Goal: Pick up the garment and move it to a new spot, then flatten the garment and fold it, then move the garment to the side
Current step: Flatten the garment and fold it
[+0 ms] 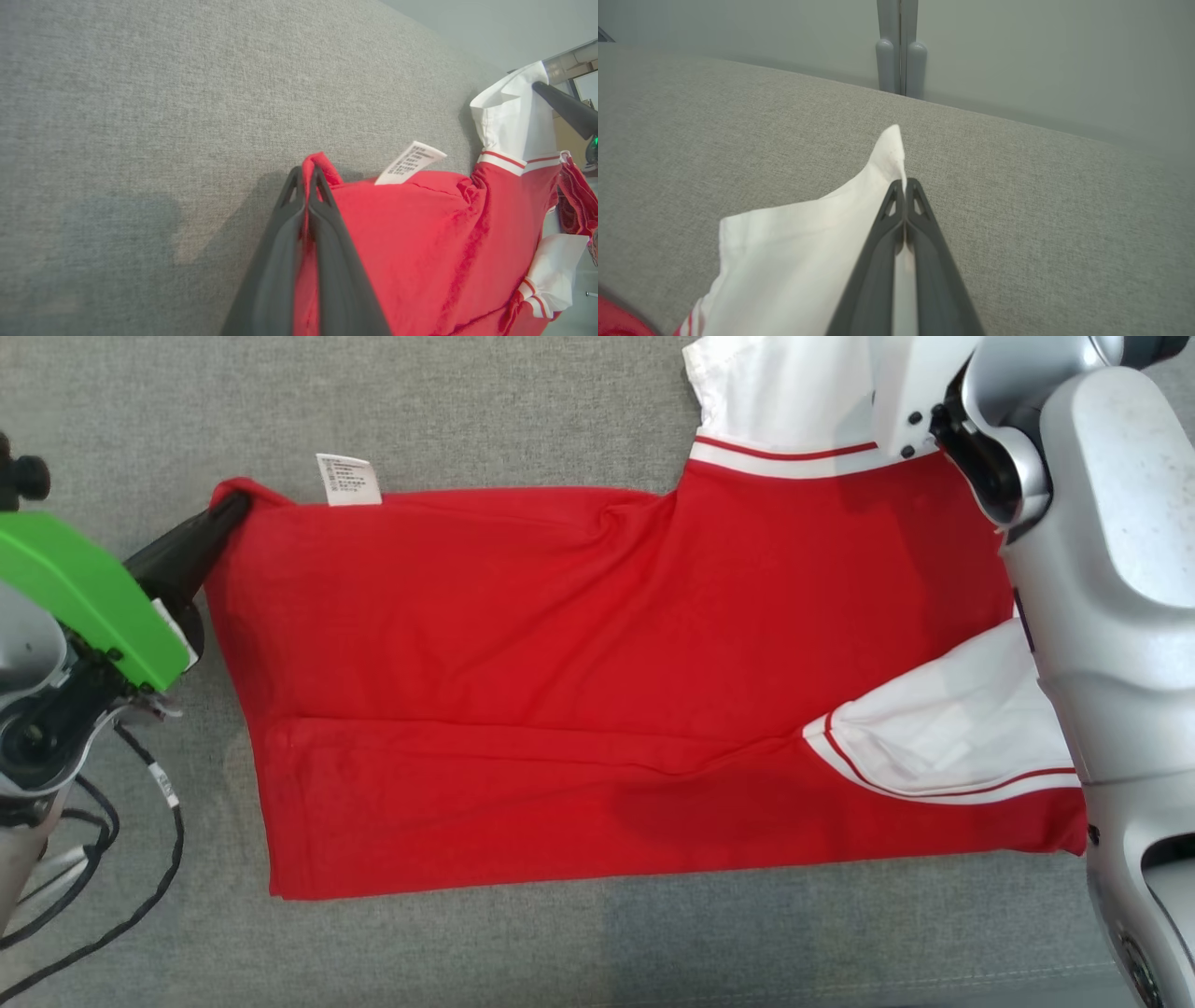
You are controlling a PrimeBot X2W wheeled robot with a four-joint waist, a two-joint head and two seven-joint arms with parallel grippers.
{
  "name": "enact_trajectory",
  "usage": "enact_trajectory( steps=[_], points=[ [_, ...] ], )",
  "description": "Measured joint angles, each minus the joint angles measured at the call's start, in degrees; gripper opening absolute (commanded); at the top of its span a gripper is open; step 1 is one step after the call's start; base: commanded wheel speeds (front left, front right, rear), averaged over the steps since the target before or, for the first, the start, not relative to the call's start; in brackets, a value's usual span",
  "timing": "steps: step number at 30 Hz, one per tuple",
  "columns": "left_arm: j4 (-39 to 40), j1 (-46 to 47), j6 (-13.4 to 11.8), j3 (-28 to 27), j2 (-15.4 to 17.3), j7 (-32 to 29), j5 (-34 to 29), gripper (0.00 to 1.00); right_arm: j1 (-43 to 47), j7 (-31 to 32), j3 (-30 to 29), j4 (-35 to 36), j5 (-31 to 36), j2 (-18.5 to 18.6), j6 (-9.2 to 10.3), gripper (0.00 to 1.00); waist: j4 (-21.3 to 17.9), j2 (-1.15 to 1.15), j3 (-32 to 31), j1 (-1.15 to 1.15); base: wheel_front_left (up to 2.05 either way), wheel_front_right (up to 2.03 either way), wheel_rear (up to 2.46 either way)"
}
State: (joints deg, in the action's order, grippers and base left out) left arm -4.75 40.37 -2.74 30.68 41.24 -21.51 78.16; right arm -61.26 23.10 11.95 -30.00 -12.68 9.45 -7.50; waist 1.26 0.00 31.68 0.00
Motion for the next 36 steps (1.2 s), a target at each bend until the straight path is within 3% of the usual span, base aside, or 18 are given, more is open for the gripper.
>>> enact_trajectory(
  steps=[6, 13, 26, 32, 36],
  points=[
    [1.85, -5.04, -0.91, -3.01, 0.92, 2.91, 2.90, 0.00, 5.17, 0.07, 1.57, 7.20, -5.69, 3.99, 0.00, 0.00, -1.00, 0.00, -2.64, 0.00, 0.00, 0.00, 0.00],
    [3.14, -8.36, -2.40, -5.08, 1.12, 4.55, 5.10, 0.00, 9.98, 0.87, 0.10, 11.89, -7.91, 7.22, -0.01, 0.00, -1.96, 0.00, -5.00, 0.00, 0.00, 0.00, 0.00],
    [2.85, -10.63, -3.47, -5.23, 1.80, 7.13, 3.59, 0.00, 14.89, -0.03, -1.46, 16.49, -8.69, 7.09, -0.01, 0.00, -3.46, 0.00, -7.06, 0.00, 0.00, 0.00, 0.00],
    [8.27, -17.33, -3.54, -5.53, 3.32, 11.24, 1.93, 0.00, 23.84, -0.49, -1.66, 25.43, -11.06, 8.60, -0.01, 0.00, -3.85, 0.00, -8.74, 0.00, 0.00, 0.00, 0.00],
    [14.67, -25.16, -4.93, -7.13, 4.83, 15.83, 1.48, 0.00, 33.67, -0.74, -3.78, 34.20, -12.46, 8.78, 0.00, 0.00, -4.94, 0.00, -9.30, 0.00, 0.00, 0.00, 0.00]
  ],
)
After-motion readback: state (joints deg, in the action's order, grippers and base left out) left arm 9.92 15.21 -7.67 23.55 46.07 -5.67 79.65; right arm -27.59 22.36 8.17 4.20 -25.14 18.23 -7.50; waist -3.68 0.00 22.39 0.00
